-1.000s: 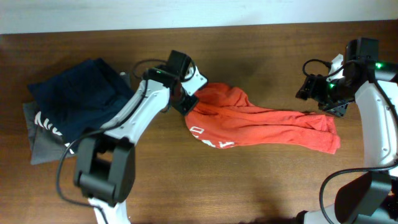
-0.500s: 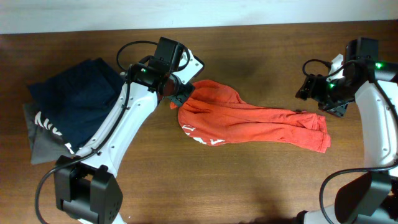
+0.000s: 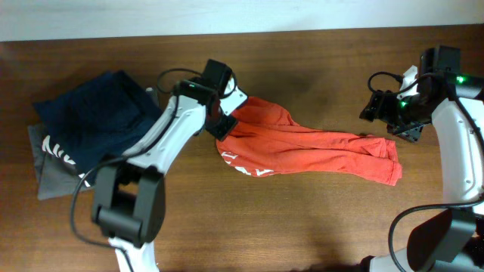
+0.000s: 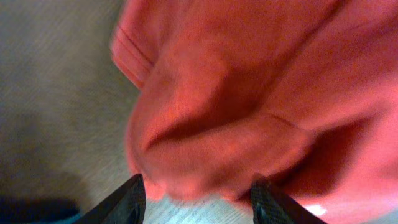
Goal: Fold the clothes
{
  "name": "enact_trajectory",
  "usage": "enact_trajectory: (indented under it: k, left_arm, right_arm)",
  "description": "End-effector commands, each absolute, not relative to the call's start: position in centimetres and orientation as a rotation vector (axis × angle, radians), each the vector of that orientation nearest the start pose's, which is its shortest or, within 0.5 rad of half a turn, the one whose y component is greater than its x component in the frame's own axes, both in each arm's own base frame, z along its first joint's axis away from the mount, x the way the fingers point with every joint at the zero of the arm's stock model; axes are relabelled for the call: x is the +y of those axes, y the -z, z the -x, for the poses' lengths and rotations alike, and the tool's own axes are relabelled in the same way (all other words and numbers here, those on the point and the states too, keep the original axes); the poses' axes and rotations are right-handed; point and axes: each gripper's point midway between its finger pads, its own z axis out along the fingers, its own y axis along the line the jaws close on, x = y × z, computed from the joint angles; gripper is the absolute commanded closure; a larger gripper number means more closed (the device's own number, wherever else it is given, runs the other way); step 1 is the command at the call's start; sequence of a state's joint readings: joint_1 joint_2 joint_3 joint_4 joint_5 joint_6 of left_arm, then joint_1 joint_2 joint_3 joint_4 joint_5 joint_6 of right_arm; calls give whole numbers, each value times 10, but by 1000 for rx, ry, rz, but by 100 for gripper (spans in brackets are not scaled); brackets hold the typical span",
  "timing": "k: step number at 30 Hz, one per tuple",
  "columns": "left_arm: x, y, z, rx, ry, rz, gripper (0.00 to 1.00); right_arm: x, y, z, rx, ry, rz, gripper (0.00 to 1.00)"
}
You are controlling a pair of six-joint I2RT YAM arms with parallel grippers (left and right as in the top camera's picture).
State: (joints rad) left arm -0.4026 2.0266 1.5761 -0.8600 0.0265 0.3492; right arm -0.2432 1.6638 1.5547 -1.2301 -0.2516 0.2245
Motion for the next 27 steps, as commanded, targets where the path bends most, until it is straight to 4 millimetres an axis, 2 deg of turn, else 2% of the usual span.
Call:
enact_trajectory:
  k: [1,4,12,17,18,21,24,27]
  left_arm:
    - [-171,-47,-413,2690,-6,-1073,47]
    - [-171,-50,-417,2674,-18,-1064,48]
    - [-150,-52,-429,2670,-180,-1023,47]
    - [-144,-54,-436,2661,-181,-990,55]
    - [-143,-53,-436,2663,-181,-989,58]
    - [-139,-51,-431,2690,-182,-994,59]
    - [-136,-51,-420,2731,-183,-1015,53]
    - [-135,-65,-418,2754,-176,-962,52]
  right_arm:
    - [-42,-179,-350,2812,-361,-606,20]
    - [-42,-179,-350,2812,-360,-605,20]
    - [-42,-179,-350,2812,-356,-606,19]
    - [-42,-179,-350,2813,-357,-607,19]
    - [-42,-179,-349,2814,-357,-607,19]
    - [-42,-178,-349,2816,-357,-608,19]
    - [-42,-178,-349,2816,-357,-607,19]
    - [-42,-179,-349,2815,-357,-607,19]
